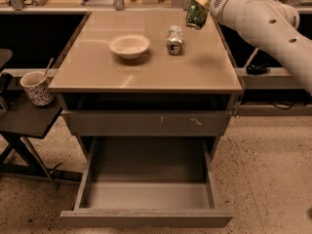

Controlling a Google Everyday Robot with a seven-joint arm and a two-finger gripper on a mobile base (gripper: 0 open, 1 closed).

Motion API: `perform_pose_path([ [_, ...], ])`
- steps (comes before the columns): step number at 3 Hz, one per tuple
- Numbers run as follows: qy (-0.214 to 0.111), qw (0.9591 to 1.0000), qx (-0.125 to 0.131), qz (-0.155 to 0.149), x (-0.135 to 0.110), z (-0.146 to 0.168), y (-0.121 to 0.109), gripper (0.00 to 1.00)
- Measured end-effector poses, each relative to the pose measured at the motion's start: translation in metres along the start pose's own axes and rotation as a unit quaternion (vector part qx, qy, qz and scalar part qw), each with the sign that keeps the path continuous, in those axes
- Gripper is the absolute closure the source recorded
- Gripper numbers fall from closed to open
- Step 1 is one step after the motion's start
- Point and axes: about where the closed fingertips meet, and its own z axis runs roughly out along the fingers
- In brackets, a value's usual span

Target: Pick green can from middle drawer and place on counter

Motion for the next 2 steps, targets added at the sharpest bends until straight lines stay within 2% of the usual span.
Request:
perform_pose_path([
  [2,0.0,1.0,0.0,0.0,0.0,0.0,0.0,0.34],
])
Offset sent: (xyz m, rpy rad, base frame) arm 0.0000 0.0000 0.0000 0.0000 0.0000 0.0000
